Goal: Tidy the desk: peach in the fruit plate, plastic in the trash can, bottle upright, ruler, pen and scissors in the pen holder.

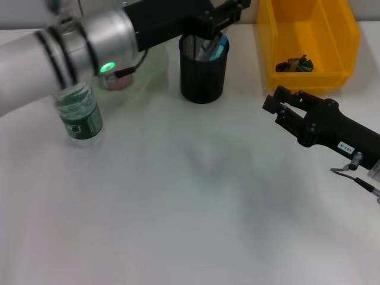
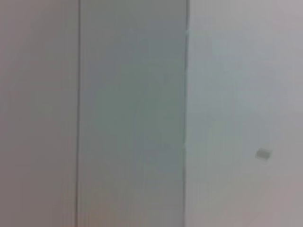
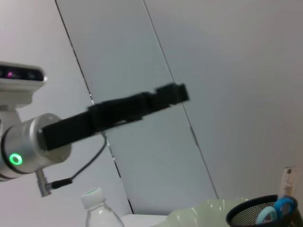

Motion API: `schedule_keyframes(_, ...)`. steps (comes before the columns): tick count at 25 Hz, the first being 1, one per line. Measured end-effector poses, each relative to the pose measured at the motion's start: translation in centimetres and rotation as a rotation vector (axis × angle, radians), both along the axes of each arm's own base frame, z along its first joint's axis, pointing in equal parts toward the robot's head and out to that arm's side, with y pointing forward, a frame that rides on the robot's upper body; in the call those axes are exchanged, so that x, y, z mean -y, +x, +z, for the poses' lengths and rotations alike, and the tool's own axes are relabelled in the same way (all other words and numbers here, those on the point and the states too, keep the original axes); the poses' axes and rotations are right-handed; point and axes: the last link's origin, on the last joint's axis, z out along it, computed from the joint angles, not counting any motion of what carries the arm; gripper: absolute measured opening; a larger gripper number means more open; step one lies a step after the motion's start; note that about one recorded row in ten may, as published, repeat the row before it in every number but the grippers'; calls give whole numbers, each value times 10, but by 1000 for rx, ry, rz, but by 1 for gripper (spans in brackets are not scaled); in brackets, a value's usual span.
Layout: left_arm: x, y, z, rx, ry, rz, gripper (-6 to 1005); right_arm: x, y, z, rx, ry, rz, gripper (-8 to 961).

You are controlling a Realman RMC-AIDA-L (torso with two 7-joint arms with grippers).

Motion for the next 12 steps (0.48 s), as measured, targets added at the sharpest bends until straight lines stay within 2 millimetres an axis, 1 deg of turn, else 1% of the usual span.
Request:
schedule_keyframes(1, 3, -2, 4, 19, 0, -15, 502, 0, 0, 0, 0, 0, 0, 366)
schedule_keyframes(2, 11, -9, 14, 61, -3, -43, 501, 2, -1, 0, -5, -5, 12, 367)
schedule_keyframes(3, 11, -9, 14, 61, -3, -43, 501, 2, -2, 1, -9, -7, 19, 367)
schedule_keyframes(4, 20, -17, 22, 100, -26, -72, 500, 4, -3, 1, -15, -10, 28, 368)
schedule_keyframes(5, 20, -17, 22, 100, -26, -72, 501, 5, -3, 1, -19, -11, 35, 368)
schedule_keyframes(10, 49, -44, 36, 182, -137, -154, 509, 11, -5, 6, -26, -17, 82, 370)
schedule_keyframes(12, 59, -55, 39, 201, -173, -184, 512, 18, -8, 9, -13, -44, 145, 371)
